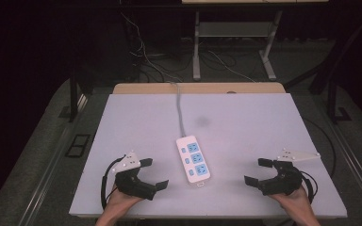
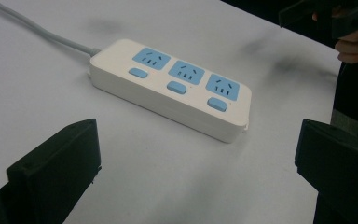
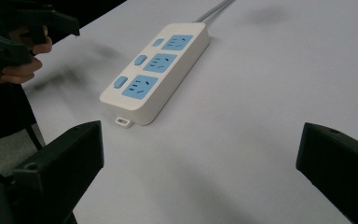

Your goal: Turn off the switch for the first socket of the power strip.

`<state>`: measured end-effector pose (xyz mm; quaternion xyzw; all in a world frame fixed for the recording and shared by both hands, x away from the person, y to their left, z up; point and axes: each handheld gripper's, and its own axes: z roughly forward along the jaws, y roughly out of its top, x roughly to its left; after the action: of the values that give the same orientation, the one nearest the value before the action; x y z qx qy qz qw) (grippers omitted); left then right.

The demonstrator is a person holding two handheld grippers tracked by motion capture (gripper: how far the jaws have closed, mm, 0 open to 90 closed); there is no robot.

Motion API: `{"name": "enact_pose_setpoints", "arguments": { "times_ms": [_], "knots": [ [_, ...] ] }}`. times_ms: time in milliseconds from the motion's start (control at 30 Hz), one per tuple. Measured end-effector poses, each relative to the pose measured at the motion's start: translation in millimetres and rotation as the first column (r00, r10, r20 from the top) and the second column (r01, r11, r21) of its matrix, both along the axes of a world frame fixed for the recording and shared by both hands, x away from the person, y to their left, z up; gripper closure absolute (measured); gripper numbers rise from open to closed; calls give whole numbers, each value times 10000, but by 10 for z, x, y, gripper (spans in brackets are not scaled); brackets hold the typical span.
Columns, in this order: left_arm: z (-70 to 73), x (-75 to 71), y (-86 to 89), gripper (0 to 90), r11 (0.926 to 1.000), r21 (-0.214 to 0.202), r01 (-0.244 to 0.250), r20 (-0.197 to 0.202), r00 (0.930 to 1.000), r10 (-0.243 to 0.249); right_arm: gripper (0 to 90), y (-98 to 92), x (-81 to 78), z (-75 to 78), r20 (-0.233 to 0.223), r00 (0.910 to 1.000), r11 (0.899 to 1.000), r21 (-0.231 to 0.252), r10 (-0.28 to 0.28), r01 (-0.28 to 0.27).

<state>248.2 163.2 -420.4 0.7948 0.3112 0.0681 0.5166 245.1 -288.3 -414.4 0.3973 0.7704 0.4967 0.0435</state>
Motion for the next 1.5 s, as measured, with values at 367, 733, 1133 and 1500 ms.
{"name": "enact_pose_setpoints", "arguments": {
  "times_ms": [367,733,1133,1500],
  "knots": [
    [6,8,-24,0,9996,283,92,-244,9997,-85,5,-9,-3,-10,-114,9999,10000,-77,29,-29],
    [60,23,-50,0,9983,496,295,-556,9981,-267,5,-10,-5,-13,-144,9999,9997,-217,87,-90],
    [91,54,-52,0,9957,847,377,-831,9961,-307,5,-47,-9,-8,-133,9999,9999,-109,-40,39],
    [169,153,-113,0,9924,1092,567,-878,9950,-472,5,-53,-2,-18,-123,9999,9999,-163,-44,42]
  ]
}}
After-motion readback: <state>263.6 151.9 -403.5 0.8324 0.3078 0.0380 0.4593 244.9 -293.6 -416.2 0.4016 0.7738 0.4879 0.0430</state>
